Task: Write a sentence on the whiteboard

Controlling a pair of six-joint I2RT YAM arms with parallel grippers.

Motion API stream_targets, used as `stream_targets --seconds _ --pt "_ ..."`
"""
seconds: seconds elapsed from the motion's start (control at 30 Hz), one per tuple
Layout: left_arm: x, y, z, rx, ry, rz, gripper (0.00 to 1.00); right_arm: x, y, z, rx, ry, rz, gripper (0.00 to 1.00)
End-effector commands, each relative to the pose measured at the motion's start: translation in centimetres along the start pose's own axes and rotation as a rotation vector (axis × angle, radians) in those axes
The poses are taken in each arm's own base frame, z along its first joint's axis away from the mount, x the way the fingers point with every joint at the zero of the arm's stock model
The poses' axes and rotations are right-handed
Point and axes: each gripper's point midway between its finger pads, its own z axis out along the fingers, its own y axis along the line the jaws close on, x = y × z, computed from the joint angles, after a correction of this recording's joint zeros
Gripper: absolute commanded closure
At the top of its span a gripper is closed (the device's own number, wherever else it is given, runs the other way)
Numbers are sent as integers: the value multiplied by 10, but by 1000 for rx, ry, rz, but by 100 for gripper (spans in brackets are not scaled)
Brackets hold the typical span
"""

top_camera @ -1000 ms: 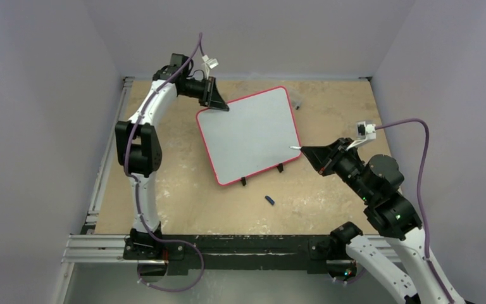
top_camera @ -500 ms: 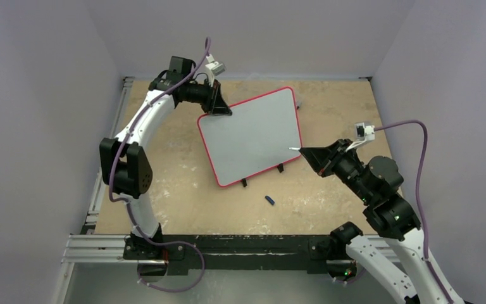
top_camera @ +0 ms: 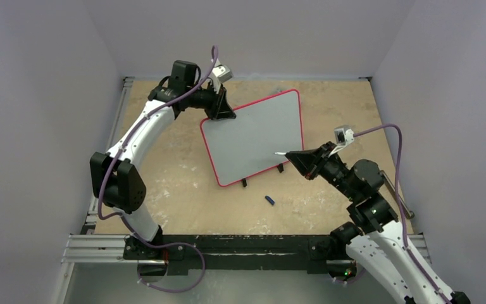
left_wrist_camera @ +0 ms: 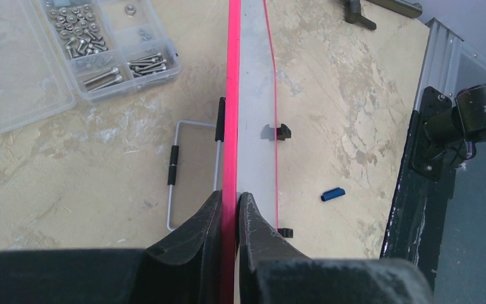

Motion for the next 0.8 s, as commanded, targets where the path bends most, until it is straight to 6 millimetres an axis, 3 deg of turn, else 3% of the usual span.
stream_targets --seconds 0.0,0.1,0.3,0.43,0.63,0.77 --pt "22 18 7 -96 61 52 100 -20 24 8 -175 -140 -100 100" --pt "24 20 9 -108 73 45 100 -24 17 15 -166 -204 -101 100" --pt "24 18 9 -125 72 42 100 -31 23 21 -241 -349 -130 100" --pt "22 16 12 -141 66 35 100 -30 21 50 -185 -292 -129 100" --pt "20 16 10 -166 57 -14 100 -24 42 82 -188 -296 -204 100" --pt "25 16 10 -172 53 1 100 -10 57 97 -234 -287 -226 100"
